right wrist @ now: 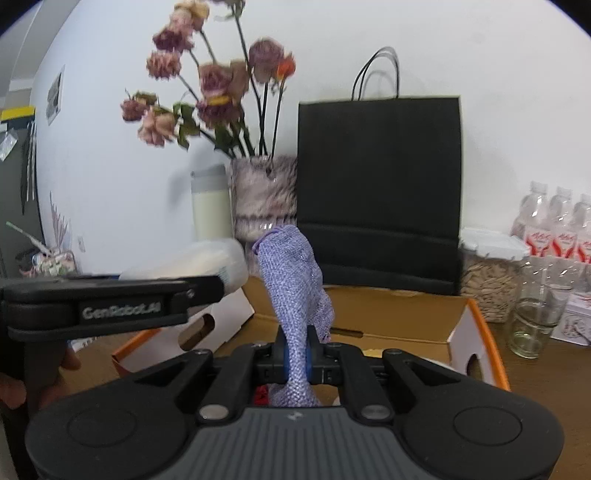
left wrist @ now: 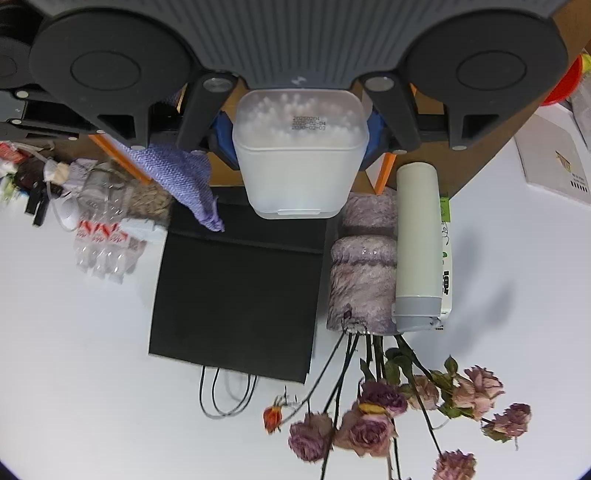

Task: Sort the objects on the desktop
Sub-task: 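Carry the swab box and purple pouch over the cardboard box with both grippers, then open both grippers to drop the swab box and pouch into the box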

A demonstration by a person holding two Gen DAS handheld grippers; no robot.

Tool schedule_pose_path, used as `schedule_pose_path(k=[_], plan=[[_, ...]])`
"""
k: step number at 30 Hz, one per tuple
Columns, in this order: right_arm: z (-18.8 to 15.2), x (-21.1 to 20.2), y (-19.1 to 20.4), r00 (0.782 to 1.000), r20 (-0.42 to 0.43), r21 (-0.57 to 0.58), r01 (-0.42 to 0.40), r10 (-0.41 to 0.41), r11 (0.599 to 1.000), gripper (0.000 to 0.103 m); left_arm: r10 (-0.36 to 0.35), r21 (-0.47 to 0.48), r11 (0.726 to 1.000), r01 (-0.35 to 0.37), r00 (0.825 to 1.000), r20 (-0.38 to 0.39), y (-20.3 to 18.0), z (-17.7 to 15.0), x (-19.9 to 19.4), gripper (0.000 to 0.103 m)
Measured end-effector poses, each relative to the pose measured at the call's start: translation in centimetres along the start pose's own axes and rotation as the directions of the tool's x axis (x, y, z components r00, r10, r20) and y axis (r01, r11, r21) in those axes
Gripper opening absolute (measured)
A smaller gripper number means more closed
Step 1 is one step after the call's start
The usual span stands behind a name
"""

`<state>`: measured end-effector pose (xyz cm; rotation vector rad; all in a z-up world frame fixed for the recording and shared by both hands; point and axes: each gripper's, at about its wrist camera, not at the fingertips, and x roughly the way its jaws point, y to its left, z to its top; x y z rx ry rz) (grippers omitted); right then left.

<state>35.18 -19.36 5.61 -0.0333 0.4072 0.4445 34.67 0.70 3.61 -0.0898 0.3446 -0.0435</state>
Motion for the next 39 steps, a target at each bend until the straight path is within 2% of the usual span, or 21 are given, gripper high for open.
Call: schedule_pose_path(k=[8,16,23,26,28,33,35,37,38,39], plan=[[0.0,3.5,-1.0,0.998,-0.068,-0.003,0.002,-0.003,1.000,0.007,0.012,0.033,0.999,-0.009,0.998,-0.069,0.2,-0.7,3.5,0.066],[-1.0,4.6,-1.0,0.993,-0.115,-0.007,-0.001,0.000,1.000,0.007,0.026,0.049,0.999,-0.019,0.991,-0.131,0.3,-1.8,4.9,0.066],[-1.8,4.9,-1.0,0.989,-0.146,-0.011,-0.004,0.002,1.000,0.007,0.031,0.065,0.998,-0.022,0.988,-0.154,0.2,-2.4,5.1,0.066],[-2.0,5.0,-1.0,0.988,-0.157,-0.010,-0.005,0.004,1.000,0.009,0.035,0.070,0.997,-0.024,0.986,-0.163,0.2,-2.5,5.2,0.067],[-2.0,5.0,-1.0,0.987,-0.159,-0.012,-0.007,0.006,1.000,0.015,0.036,0.077,0.997,-0.024,0.986,-0.163,0.1,-2.5,5.2,0.067],[-2.1,4.9,-0.7,0.988,-0.156,-0.025,-0.006,0.002,1.000,0.015,0.040,0.094,0.995,-0.025,0.986,-0.164,0.0,-2.6,5.2,0.067],[-2.1,4.8,-0.7,0.988,-0.155,-0.027,-0.006,0.002,1.000,0.023,0.046,0.096,0.995,-0.030,0.985,-0.165,0.0,-2.6,5.3,0.068],[-2.1,4.6,-0.6,0.990,-0.144,-0.031,0.005,-0.009,1.000,0.040,0.052,0.095,0.995,-0.038,0.987,-0.152,0.0,-2.6,5.1,0.077],[-2.1,4.5,-0.6,0.991,-0.137,-0.035,0.009,-0.013,0.999,0.046,0.060,0.095,0.994,-0.047,0.988,-0.141,0.0,-2.5,4.9,0.084],[-2.0,4.3,-0.5,0.992,-0.128,-0.040,0.012,-0.017,0.999,0.058,0.061,0.095,0.994,-0.049,0.990,-0.125,0.0,-2.4,4.7,0.088]])
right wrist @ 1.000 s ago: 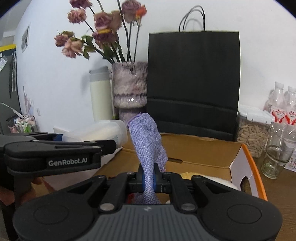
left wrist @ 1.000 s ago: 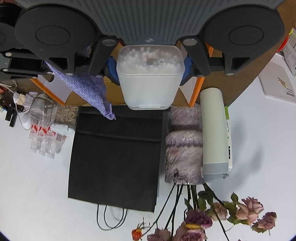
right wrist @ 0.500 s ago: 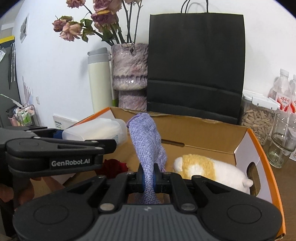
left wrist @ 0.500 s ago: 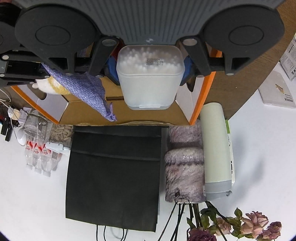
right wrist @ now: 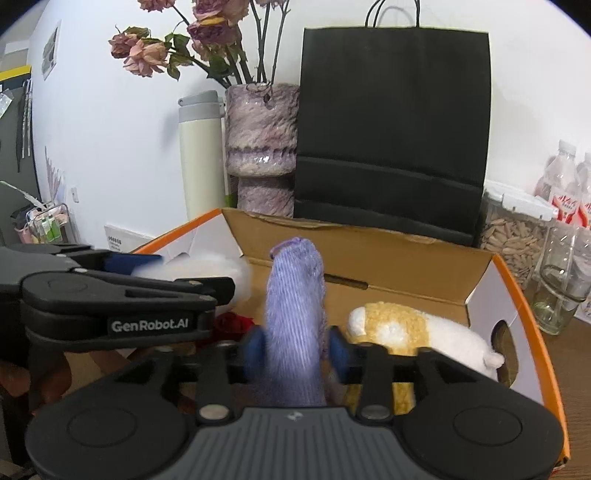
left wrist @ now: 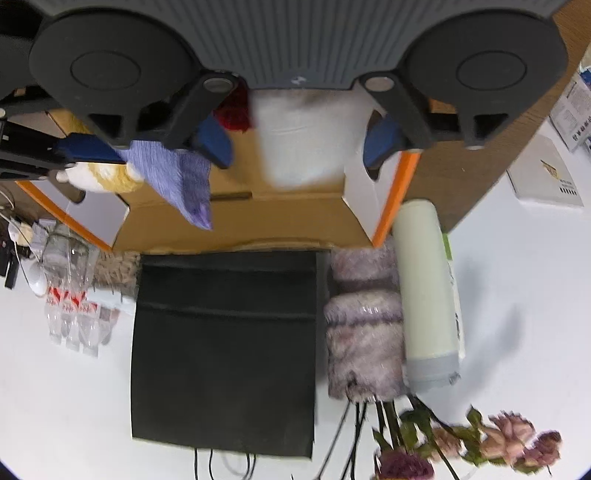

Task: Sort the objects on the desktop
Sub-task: 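Open both grippers to drop the swab box and pouch into the box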

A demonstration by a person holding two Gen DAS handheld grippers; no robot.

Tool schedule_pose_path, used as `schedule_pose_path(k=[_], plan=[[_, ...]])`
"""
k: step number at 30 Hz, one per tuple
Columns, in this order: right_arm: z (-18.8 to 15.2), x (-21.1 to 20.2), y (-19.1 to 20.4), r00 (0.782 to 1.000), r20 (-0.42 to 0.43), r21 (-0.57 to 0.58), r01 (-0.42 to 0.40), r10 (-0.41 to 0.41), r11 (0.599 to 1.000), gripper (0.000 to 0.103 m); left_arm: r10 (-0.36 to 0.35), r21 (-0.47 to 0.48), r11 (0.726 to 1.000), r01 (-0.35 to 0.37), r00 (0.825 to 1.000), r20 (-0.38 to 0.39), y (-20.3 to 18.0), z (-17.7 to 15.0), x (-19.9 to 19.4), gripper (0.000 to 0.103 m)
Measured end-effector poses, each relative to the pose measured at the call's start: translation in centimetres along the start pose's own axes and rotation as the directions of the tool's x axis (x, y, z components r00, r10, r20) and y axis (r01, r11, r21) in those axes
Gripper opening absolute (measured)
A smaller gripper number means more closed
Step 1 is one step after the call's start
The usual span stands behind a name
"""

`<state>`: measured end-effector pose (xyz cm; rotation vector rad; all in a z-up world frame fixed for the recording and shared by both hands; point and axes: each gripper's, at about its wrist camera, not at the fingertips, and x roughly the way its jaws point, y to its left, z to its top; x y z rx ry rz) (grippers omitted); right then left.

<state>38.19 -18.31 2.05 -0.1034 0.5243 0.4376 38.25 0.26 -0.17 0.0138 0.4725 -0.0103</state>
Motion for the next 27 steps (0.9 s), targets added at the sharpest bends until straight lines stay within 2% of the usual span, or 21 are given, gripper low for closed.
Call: schedule_pose_path(k=[1,3,4,6,10,27], plan=[[0.0,-0.2,0.1,1.000,0.010,-0.005,0.005,-0.005,1.000,0.065,-0.001,0.001,1.000,0.001,1.000,0.018,0.0,0.1,-0.3,0.089],[0.1,-0.7,0.4,0.999,0.033,-0.018,0.020,-0.019,1.000,0.071,-0.003,0.004,1.000,0.003,0.999,0.046,-0.1,0.3,-0.8,0.100],[0.2,-0.9,0.5,0.999,0.043,-0.022,0.028,-0.027,0.999,0.077,0.001,0.007,1.000,-0.001,0.998,0.065,-0.2,0.3,-1.1,0.102],[0.3,-1.3,0.6,0.997,0.066,-0.028,0.046,-0.044,0.999,0.087,0.006,0.017,1.000,-0.007,0.996,0.092,-0.4,0.4,-1.4,0.103],[0.5,-1.8,0.7,0.994,0.088,-0.026,0.075,-0.073,0.997,0.099,0.017,0.016,1.000,-0.019,0.993,0.119,-0.7,0.3,-1.8,0.103],[-1.0,-5.6,0.9,0.990,0.096,-0.022,0.109,-0.107,0.994,0.103,0.038,-0.030,0.999,-0.034,0.989,0.142,0.0,-0.7,-5.2,0.103]])
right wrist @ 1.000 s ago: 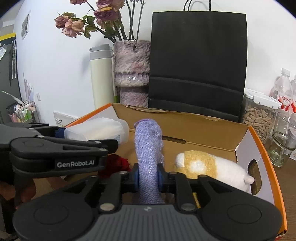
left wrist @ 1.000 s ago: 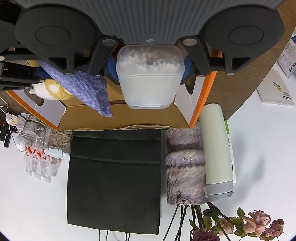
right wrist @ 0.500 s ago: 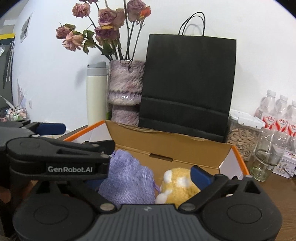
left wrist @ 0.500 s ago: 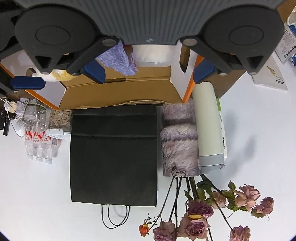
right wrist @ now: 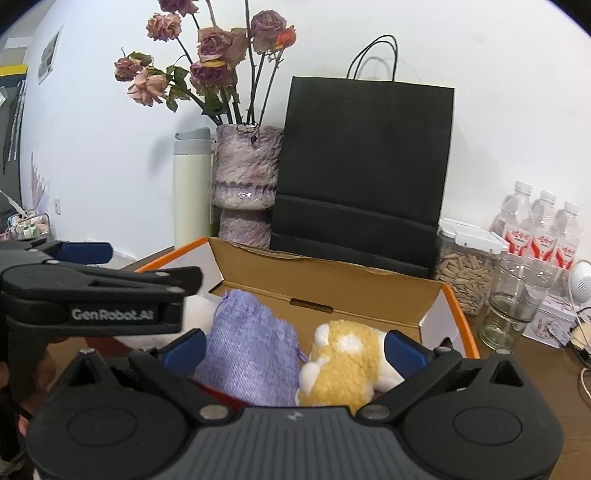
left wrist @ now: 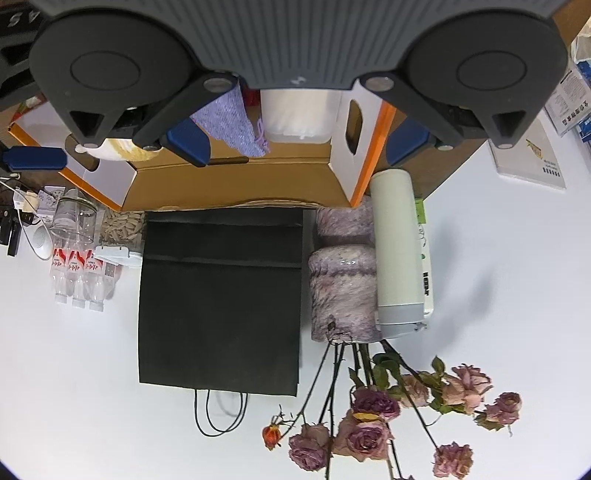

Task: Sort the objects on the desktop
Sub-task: 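Open both grippers to drop the swab box and pouch into the box, then grasp the braided cable with the left gripper while the right grasps the tissue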

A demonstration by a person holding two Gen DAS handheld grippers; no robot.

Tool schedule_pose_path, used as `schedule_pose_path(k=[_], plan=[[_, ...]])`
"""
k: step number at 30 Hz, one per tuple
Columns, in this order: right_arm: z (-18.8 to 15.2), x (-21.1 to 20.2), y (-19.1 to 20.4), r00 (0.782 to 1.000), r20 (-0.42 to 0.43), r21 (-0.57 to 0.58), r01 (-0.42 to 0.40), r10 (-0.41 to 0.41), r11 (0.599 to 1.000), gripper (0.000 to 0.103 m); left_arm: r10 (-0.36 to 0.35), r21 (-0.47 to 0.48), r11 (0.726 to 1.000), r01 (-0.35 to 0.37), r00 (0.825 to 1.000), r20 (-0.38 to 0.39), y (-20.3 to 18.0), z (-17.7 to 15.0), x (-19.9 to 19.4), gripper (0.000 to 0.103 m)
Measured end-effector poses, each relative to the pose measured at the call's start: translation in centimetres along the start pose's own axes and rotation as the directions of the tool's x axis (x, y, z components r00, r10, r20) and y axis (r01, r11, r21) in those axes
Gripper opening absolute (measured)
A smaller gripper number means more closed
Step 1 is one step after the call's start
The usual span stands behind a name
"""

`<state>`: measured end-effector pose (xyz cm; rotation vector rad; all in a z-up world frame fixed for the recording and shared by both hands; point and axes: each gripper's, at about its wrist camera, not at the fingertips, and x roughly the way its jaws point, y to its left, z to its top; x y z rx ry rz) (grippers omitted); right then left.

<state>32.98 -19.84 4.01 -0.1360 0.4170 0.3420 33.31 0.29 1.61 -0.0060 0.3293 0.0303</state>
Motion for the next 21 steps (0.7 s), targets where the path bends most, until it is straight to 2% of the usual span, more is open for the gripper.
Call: schedule_pose_path(k=[9,16,21], plan=[[-1.5,-4.3,-1.8,0.998,0.014,0.040,0.053,-0.054,0.998,0.103,0.005,-0.032,0.999,-0.005,1.000,-0.014,0.7,-1.3,-3.6,0.103],[-3.8,-7.7,-3.6,0.994,0.000,0.070,0.111,-0.112,0.991,0.103,-0.006,-0.035,0.999,0.006,1.000,-0.023,0.8,-2.7,-6.4,0.103],[-5.6,-9.3,-4.2,0.992,-0.018,0.087,0.124,-0.123,0.988,0.103,-0.022,-0.032,0.999,0.021,0.999,-0.032,0.6,-3.5,-8.0,0.103]])
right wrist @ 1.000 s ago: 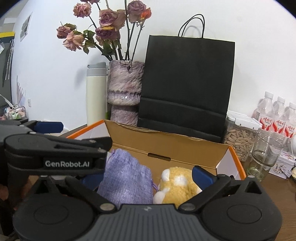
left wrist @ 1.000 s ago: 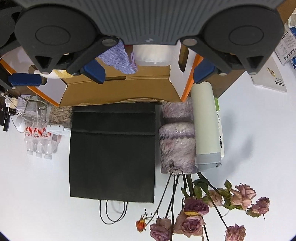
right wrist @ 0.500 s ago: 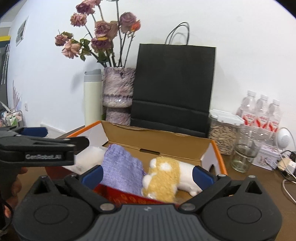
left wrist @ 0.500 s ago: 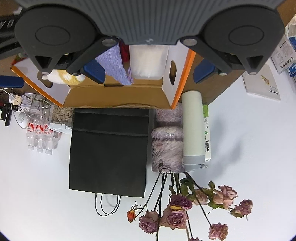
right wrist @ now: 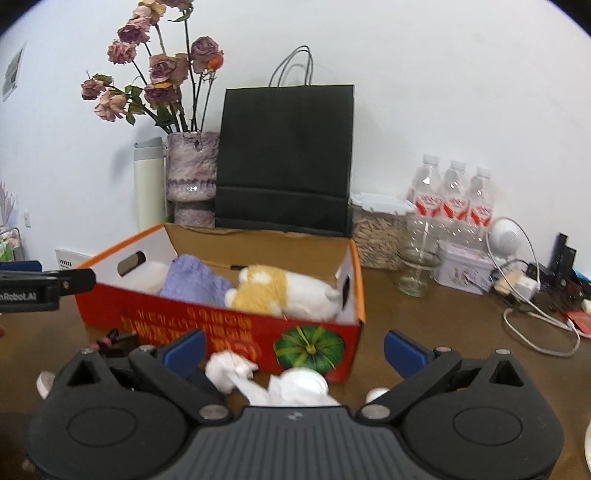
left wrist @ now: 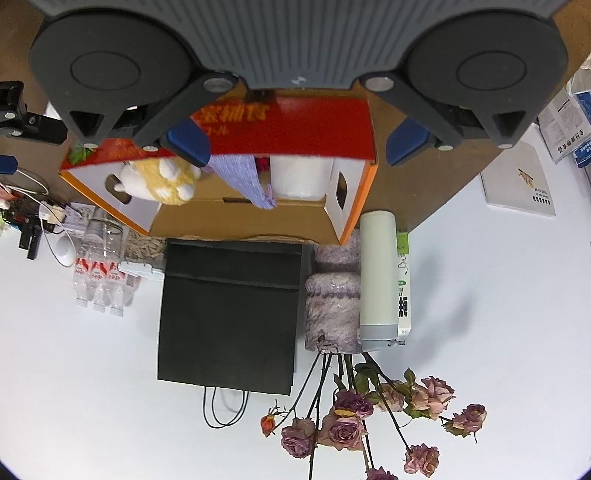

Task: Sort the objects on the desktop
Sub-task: 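Grasp the braided cable with the left gripper while the right grasps the tissue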

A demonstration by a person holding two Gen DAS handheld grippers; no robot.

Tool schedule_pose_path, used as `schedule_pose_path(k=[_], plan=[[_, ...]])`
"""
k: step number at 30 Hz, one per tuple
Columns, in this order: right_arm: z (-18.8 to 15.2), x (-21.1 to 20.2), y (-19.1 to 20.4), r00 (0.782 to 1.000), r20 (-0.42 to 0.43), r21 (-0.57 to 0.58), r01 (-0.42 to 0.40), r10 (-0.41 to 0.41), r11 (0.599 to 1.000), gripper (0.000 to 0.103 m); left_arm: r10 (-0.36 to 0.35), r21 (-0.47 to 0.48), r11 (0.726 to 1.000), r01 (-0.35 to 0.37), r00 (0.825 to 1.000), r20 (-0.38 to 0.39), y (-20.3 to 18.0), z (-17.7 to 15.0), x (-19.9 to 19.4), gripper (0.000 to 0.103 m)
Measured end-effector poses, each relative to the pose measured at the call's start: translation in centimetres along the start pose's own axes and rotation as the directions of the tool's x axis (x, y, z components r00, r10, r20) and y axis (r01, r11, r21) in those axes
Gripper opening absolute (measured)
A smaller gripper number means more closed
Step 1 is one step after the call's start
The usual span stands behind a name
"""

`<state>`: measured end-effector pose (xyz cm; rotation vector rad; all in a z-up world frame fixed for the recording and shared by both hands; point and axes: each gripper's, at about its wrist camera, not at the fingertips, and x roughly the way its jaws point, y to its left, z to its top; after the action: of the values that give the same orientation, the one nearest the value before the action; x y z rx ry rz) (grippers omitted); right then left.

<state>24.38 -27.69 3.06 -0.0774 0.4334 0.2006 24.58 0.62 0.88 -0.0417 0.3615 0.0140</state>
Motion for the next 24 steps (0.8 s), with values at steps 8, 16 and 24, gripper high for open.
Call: schedule_pose_path(k=[8,16,24], plan=[[-2.8,-1.5,-0.7,0.999,-0.050,0.005,0.002,-0.002,1.000,0.103,-0.034,0.004,0.999,0.034,0.999,-0.043,-0.4,-1.9,-1.6,0.103],[-4.3,-1.7,-0.1,0.996,-0.088,-0.018,0.004,-0.005,1.000,0.103,-0.098,0.068,0.992,0.103,0.992,-0.081,-2.1,-3.5,-2.2,0.103],[-4.2,-0.7,-1.0,0.993,-0.114,0.015,0.024,-0.023,1.000,0.103,-0.129,0.063,0.989,0.134,0.988,-0.084,-2.4,-3.6,-2.4,0.103]])
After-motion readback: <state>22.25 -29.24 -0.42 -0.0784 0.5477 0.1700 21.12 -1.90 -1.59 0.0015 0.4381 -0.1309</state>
